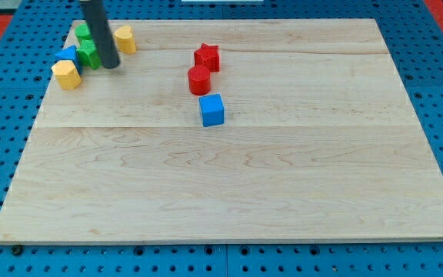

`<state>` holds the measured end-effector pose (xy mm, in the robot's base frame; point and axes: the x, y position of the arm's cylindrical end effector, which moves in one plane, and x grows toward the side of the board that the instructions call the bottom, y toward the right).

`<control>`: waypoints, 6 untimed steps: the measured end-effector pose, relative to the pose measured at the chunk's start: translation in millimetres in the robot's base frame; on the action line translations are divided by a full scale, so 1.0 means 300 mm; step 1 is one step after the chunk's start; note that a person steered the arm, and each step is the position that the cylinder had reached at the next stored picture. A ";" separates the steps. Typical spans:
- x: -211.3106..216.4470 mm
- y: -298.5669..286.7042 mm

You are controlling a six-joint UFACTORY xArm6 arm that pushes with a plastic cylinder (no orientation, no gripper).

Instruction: Separate the blue triangle from group of blocks

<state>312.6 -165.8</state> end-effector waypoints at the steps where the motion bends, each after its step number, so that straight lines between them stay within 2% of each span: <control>1: 0.042 0.110; 4: -0.043 0.097; 6: -0.045 0.097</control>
<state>298.9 -136.7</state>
